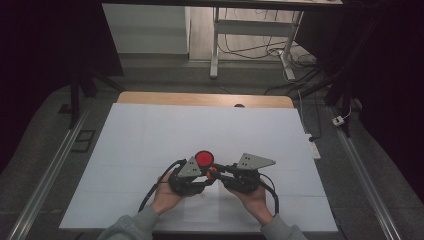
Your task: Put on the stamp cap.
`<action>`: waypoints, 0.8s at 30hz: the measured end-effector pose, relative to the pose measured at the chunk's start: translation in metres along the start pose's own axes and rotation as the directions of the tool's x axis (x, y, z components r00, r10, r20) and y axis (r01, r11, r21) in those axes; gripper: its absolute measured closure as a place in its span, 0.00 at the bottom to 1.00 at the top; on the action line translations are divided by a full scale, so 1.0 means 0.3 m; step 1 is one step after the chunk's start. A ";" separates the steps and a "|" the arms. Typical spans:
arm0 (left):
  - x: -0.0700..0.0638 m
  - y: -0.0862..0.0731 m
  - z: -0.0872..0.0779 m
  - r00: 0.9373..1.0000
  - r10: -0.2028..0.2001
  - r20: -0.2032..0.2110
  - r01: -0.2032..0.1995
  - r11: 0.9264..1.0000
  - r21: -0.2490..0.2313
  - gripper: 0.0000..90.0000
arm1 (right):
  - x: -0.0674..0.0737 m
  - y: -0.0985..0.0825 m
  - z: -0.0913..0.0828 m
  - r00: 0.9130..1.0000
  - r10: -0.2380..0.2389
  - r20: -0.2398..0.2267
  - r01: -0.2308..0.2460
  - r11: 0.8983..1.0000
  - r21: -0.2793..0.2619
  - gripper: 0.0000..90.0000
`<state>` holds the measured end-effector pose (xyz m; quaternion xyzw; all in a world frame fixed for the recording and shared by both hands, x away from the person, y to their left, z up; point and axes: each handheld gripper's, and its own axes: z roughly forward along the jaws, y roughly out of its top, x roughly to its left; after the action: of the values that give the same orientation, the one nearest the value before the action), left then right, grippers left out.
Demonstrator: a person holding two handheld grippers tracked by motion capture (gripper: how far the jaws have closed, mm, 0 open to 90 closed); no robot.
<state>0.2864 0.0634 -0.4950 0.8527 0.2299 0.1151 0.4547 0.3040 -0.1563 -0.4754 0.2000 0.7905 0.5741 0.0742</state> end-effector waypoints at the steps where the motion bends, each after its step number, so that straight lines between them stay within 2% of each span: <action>1: -0.001 -0.001 0.000 1.000 0.002 0.000 -0.002 1.000 0.001 0.73 | 0.000 -0.001 0.000 1.000 -0.001 0.000 0.001 1.000 0.000 0.80; 20: -0.008 -0.002 -0.001 1.000 0.011 -0.011 -0.011 1.000 -0.007 0.73 | 0.004 -0.017 -0.002 1.000 0.003 0.003 -0.003 0.999 -0.034 0.81; 24: -0.009 -0.003 0.001 1.000 0.012 -0.016 -0.012 1.000 -0.003 0.73 | 0.001 -0.025 -0.001 1.000 0.017 -0.001 -0.017 0.999 -0.041 0.81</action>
<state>0.2840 0.0623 -0.4959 0.8524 0.2283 0.1250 0.4535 0.3019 -0.1583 -0.4823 0.2051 0.7769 0.5909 0.0729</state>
